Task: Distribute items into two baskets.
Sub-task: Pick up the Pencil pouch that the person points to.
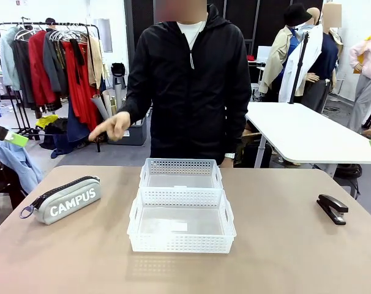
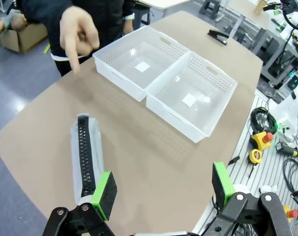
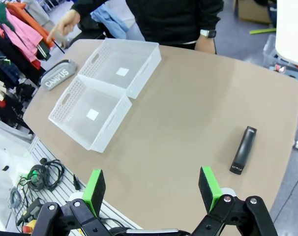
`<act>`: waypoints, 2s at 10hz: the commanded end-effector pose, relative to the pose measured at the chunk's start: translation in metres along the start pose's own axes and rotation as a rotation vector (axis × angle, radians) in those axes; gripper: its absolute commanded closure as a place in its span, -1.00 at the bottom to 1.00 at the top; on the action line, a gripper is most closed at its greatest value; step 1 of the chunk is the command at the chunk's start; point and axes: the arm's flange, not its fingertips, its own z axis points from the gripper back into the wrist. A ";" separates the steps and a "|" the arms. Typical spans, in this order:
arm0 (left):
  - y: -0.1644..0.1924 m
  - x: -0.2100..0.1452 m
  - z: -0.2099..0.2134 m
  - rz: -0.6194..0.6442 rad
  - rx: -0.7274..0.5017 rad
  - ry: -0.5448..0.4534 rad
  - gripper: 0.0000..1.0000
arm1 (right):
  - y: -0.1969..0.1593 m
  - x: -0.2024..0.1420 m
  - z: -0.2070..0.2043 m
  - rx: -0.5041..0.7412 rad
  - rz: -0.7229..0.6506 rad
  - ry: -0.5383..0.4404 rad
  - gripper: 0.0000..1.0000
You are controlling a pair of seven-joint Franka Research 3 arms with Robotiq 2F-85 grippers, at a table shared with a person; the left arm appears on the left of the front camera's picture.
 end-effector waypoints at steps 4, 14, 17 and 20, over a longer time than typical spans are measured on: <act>0.002 0.000 -0.001 -0.011 -0.015 -0.022 -1.00 | 0.000 0.001 0.001 0.003 0.003 -0.007 -1.00; 0.002 0.000 -0.001 -0.011 -0.015 -0.022 -1.00 | 0.000 0.001 0.001 0.003 0.003 -0.007 -1.00; 0.014 0.020 0.002 0.002 0.041 0.060 -1.00 | 0.000 0.001 0.001 0.003 0.003 -0.007 -1.00; 0.045 0.055 0.000 -0.004 0.069 0.119 -1.00 | 0.000 0.001 0.001 0.003 0.003 -0.007 -1.00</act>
